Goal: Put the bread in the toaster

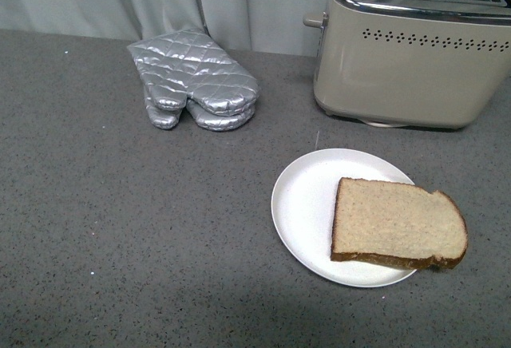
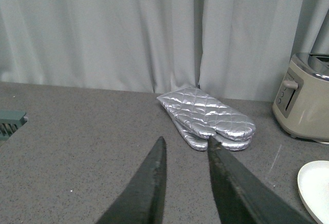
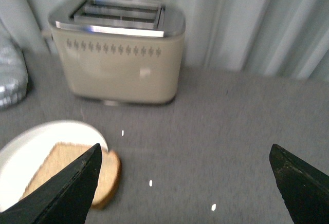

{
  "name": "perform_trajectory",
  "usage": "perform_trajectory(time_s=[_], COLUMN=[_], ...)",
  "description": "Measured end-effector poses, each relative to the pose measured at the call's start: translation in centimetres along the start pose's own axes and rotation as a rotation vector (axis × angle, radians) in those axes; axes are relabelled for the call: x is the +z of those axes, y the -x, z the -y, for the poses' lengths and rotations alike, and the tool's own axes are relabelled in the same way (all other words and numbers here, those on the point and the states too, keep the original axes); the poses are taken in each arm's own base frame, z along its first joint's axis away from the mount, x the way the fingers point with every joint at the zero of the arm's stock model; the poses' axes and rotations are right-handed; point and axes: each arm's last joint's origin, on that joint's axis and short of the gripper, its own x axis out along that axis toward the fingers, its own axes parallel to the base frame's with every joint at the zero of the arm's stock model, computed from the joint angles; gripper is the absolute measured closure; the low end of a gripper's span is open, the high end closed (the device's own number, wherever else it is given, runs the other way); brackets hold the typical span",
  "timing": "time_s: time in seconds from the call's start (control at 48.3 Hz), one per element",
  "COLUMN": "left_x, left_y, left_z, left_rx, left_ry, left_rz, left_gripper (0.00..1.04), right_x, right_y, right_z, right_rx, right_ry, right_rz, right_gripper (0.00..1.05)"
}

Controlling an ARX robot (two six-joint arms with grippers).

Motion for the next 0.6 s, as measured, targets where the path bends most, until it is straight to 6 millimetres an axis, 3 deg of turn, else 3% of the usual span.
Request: perform_trajectory(time_s=[0.249,0.373,0.601], left_x=[0.0,0.0,0.0], left_y=[0.0,0.0,0.0], left_z=[0.0,0.0,0.0], left_rx=[0.0,0.0,0.0], left_ry=[0.0,0.0,-0.002], left_rz=[0.0,0.0,0.0], left_gripper=[0.3,0.06,0.07], right_x=[0.6,-0.6,-2.8], right_y=[-6.5,-10.4,-14.3], right_z=[-0.5,-0.7,-1.2], right_rx=[0.127,0.175,0.208], right_ry=[-0.049,-0.105,-0.241], right_rz=[-0.299,-0.483,-0.691], right_gripper=[0.1,0.1,0.1])
